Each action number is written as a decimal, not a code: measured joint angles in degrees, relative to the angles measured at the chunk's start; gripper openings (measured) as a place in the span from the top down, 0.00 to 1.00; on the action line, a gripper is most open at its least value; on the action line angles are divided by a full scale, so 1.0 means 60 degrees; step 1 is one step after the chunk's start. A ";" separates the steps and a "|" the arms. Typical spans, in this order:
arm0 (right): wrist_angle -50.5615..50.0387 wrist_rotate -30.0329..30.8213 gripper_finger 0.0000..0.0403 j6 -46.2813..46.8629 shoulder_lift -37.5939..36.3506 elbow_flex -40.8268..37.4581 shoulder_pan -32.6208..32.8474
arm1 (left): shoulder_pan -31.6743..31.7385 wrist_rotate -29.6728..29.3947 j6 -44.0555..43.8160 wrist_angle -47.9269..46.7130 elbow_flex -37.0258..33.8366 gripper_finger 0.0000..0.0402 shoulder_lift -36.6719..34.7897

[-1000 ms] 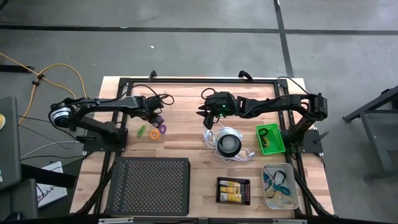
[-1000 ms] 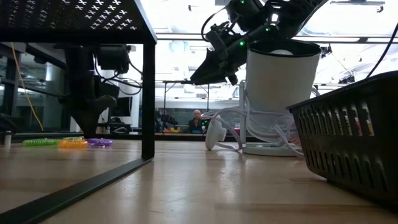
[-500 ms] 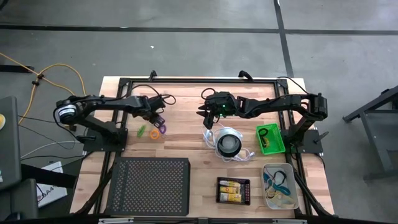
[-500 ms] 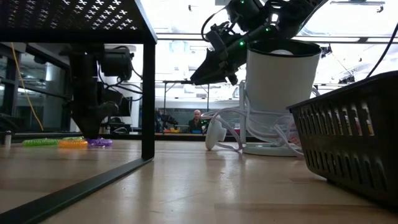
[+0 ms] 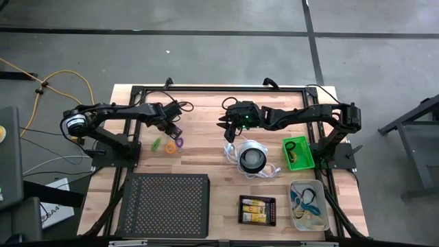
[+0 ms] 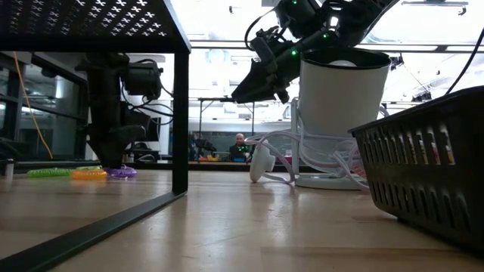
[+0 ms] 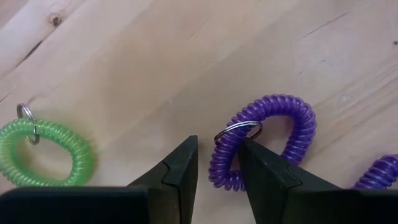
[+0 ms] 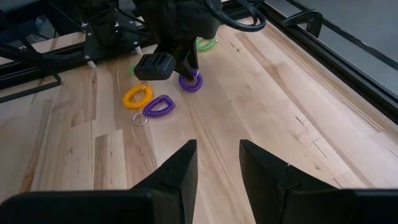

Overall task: Pick & Place Office Desk Supplies
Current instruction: Put the top purple spring keychain into the green bin

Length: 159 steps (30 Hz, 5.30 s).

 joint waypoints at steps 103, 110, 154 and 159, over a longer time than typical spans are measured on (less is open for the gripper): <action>0.0000 -0.0040 0.73 0.0004 -0.0004 0.0000 -0.0004 | -0.3362 -0.0880 0.4667 1.0958 -0.0038 0.94 0.0315; 0.0041 -0.0040 0.73 0.0004 -0.0004 0.0000 0.0000 | -0.3362 -0.0880 0.4754 1.0960 -0.0038 0.94 0.0315; 0.0856 -0.0039 0.95 0.0255 0.0000 0.0000 -0.0004 | -0.3362 -0.0865 0.5493 1.1455 -0.0035 0.94 0.0308; 0.0856 -0.0007 0.95 0.0255 0.0000 0.0000 -0.0004 | -0.3362 -0.0865 0.5455 1.1451 -0.0035 0.94 0.0308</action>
